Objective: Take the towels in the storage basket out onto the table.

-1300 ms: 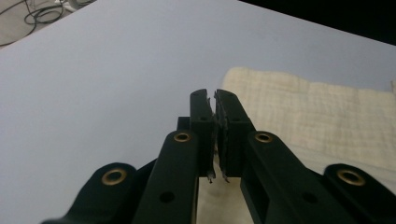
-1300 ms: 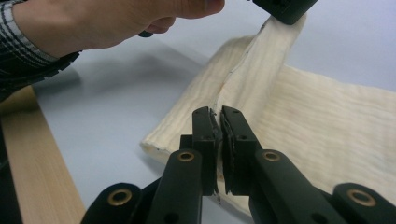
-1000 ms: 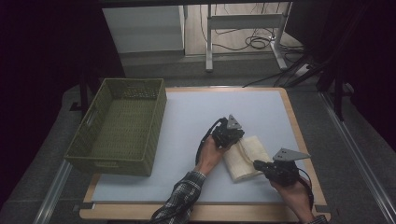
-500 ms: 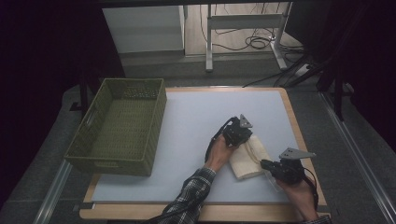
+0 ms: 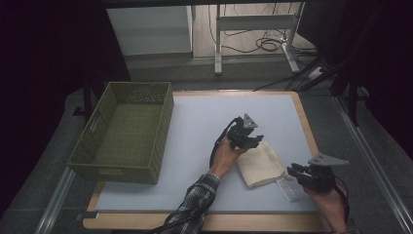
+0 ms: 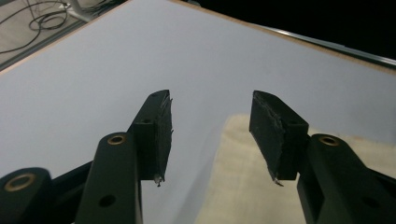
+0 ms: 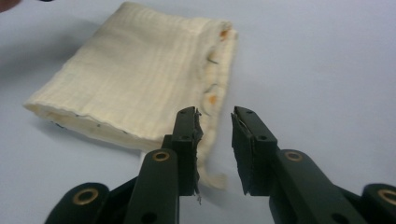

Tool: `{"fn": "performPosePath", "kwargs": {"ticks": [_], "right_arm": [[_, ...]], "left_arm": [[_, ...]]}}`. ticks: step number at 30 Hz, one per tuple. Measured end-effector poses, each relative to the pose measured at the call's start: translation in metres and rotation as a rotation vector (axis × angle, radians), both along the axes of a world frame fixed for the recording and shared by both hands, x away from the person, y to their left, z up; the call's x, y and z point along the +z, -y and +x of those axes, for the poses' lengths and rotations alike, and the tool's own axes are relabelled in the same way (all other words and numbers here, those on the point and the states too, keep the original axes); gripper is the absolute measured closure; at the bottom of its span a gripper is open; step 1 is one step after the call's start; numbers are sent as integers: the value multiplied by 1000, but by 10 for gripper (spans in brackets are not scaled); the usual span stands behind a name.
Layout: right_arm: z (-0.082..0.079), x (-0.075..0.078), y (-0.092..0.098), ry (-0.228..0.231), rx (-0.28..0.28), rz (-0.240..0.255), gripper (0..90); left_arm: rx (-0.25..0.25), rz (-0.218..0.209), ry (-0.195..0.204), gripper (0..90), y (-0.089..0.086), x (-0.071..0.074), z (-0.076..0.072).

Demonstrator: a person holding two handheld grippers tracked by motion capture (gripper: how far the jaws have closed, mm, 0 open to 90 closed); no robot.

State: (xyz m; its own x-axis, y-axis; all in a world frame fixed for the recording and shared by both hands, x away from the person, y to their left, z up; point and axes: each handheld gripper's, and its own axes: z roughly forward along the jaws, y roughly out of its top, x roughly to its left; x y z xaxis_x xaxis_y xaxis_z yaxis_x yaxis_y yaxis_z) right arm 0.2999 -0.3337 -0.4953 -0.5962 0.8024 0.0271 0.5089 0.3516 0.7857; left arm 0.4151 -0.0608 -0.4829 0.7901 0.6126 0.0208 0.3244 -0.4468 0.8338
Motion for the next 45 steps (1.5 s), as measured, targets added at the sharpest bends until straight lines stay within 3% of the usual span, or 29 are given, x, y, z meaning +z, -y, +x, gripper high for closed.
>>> {"fn": "performPosePath", "kwargs": {"ticks": [4,9,16,18,21,25,31,33,35,37,40,41,42,45], "right_arm": [[-1,5,2,9,-8,9,676],[5,5,-14,3,19,8,662],[16,-11,-28,-30,4,-74,658],[16,-16,-24,-44,-13,-91,658],[15,-18,-17,-65,-25,-59,632],[14,-20,-20,-87,-15,-66,605],[19,-23,-19,-127,-17,-33,609],[19,-24,-18,-133,-17,-30,622],[20,-23,-18,-145,-18,-25,692],[21,-23,-20,-168,0,-7,779],[21,-23,-20,-177,2,3,805],[21,-23,-20,-180,1,6,810],[21,-23,-20,-181,-2,10,814],[19,-24,-21,-170,-14,15,822]], "left_arm": [[12,4,-18,492,-18,-4,-6],[33,10,-50,494,-41,-14,-11],[42,10,-104,504,-60,-32,-14],[41,29,-103,522,-61,-36,-15],[37,18,-117,521,-62,-39,-15],[38,27,-131,520,-60,-43,-13],[25,45,-154,521,-56,-51,-9],[13,22,-189,533,-55,-53,-8],[14,7,-218,537,-55,-53,-7],[21,10,-240,571,-53,-52,-8],[41,39,-290,629,-50,-47,-8],[19,45,-308,673,-48,-45,-8],[-11,31,-332,810,-47,-45,-8],[-7,60,-294,843,-43,-44,-13]]}}
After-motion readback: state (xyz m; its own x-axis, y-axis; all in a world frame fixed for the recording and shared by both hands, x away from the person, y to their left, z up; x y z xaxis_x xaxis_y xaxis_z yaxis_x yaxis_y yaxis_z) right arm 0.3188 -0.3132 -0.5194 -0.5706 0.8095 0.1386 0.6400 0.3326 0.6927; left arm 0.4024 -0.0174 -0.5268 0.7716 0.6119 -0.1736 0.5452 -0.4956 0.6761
